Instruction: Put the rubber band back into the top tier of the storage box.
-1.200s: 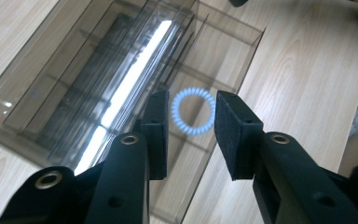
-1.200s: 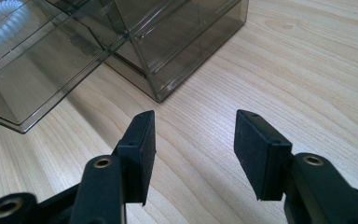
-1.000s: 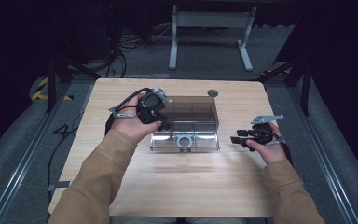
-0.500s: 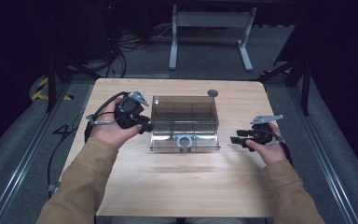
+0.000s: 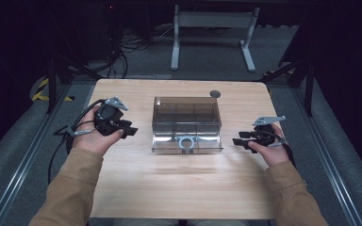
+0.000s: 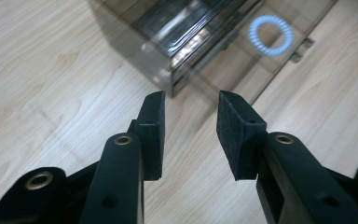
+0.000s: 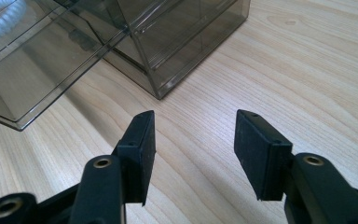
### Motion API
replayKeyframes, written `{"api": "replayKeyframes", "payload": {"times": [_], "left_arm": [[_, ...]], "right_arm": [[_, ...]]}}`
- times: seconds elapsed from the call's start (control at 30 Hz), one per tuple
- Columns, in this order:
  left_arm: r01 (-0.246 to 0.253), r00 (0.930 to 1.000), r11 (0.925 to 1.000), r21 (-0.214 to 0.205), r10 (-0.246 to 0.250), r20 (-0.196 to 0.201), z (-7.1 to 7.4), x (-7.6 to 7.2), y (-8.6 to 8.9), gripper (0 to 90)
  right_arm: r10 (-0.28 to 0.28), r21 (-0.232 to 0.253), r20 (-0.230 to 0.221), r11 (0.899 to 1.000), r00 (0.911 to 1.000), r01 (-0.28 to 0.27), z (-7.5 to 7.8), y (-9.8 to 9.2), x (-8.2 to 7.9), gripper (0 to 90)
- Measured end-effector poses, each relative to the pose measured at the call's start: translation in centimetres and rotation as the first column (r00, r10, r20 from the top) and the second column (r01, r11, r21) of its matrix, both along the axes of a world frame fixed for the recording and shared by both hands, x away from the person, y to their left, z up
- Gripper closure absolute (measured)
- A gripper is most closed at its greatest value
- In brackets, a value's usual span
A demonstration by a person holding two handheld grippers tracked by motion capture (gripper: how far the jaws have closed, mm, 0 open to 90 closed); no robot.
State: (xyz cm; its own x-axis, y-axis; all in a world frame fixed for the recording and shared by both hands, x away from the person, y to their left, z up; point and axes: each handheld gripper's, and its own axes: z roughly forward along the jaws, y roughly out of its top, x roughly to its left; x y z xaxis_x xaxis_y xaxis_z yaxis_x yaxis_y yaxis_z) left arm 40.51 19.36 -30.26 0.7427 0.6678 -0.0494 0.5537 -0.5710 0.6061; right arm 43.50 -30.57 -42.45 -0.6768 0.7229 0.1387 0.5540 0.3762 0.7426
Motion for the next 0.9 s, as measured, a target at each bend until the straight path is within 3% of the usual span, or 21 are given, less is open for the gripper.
{"api": "replayKeyframes", "payload": {"times": [0.17, 0.3, 0.9], "left_arm": [[-0.052, 0.9985, 0.9985, -0.014, 0.052, -0.014, -1.4, 0.1, 1.4, 63.5], [-0.107, 0.9943, 0.9942, 0.01, 0.107, 0.002, -2.8, 0.3, 2.2, 60.2], [-0.175, 0.9841, 0.9817, -0.075, 0.172, -0.044, -8.4, 0.5, 4.2, 59.4]], "right_arm": [[-0.001, -0.003, 0.0, 1.0, 1.0, 0.001, 0.0, 0.0, 0.0, 49.9], [0.0, -0.003, 0.0, 1.0, 1.0, 0.0, 0.0, 0.1, 0.0, 49.9], [0.002, -0.008, -0.004, 1.0, 1.0, -0.002, -0.1, 0.1, 0.0, 49.6]]}}
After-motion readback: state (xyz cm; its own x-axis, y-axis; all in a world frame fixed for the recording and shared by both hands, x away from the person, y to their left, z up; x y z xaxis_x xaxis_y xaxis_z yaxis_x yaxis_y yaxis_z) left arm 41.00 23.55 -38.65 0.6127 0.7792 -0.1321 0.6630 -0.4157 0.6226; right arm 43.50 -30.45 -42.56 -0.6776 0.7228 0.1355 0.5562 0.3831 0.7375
